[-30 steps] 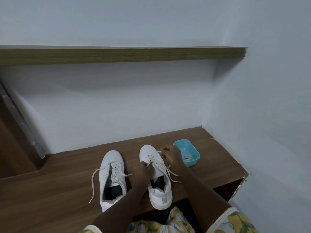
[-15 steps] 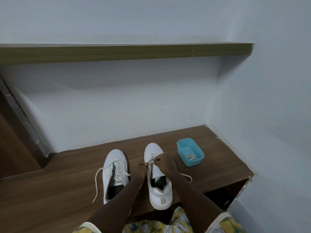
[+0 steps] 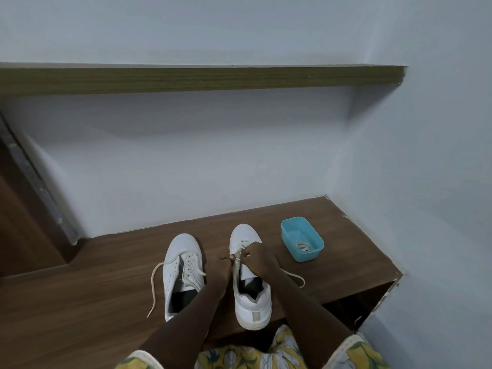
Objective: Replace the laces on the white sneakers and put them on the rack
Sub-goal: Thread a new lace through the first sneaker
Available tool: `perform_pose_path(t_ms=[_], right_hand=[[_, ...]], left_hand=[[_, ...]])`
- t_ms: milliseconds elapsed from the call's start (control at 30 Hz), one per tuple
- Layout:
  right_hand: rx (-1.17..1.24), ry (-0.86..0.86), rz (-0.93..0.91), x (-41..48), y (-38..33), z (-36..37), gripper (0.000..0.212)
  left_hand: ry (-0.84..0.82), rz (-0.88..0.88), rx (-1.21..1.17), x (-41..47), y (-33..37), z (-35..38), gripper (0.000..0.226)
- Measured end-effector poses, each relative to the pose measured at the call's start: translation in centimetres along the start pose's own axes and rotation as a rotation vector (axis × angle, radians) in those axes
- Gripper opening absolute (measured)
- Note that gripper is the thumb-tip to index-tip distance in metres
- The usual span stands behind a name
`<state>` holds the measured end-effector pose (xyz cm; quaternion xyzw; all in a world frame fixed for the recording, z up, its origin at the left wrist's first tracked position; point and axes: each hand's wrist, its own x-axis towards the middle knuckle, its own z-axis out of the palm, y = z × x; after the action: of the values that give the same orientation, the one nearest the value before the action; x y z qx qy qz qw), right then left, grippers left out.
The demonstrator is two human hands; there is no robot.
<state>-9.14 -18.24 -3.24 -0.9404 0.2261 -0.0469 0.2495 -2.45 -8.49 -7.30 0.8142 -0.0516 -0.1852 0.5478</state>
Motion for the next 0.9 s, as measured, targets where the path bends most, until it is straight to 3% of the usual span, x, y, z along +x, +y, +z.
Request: perform_pose_path(t_ms=[267, 367, 433, 533, 600, 667, 800, 867, 900], right_hand=[[-0.195, -0.069, -0.034, 0.7, -1.4, -0.4, 0.030], [-0.179, -0.045, -0.041, 0.6, -1.4, -0.1, 0.030], [-0.168, -0.008, -0.043, 0.6, -0.9, 0.0, 0.029], [-0.113, 0.030, 0.028, 0.4, -0.1, -0.4, 0.025], [-0.073, 0.026, 0.099, 0.2, 0.6, -0.5, 0.033], [-0.062, 0.032, 0.145, -0.1, 1.1, -0.7, 0.042], [0.006, 0.054, 0.184, -1.2, 1.7, -0.8, 0.056], [0.039, 0.042, 0.209, -1.7, 2.0, -0.6, 0.062], [0.052, 0.028, 0.218, -1.9, 2.2, -0.5, 0.064]], left_hand=[[-0.026, -0.029, -0.106, -0.5, 0.5, -0.3, 0.032], [-0.114, -0.009, -0.011, 0.1, -0.2, -0.8, 0.031], [-0.154, -0.055, -0.091, 0.1, -0.4, -0.9, 0.026], [-0.106, -0.131, -0.163, -0.2, -0.2, -0.5, 0.027], [-0.012, -0.139, -0.187, -0.8, 0.5, -0.4, 0.028], [0.086, -0.164, -0.349, -1.4, 1.2, -0.5, 0.024], [0.128, -0.281, -0.927, -1.7, 2.7, -1.0, 0.022], [0.115, -0.289, -0.854, -0.8, 2.7, -1.5, 0.021], [0.111, -0.272, -0.697, -0.6, 2.7, -1.7, 0.018]])
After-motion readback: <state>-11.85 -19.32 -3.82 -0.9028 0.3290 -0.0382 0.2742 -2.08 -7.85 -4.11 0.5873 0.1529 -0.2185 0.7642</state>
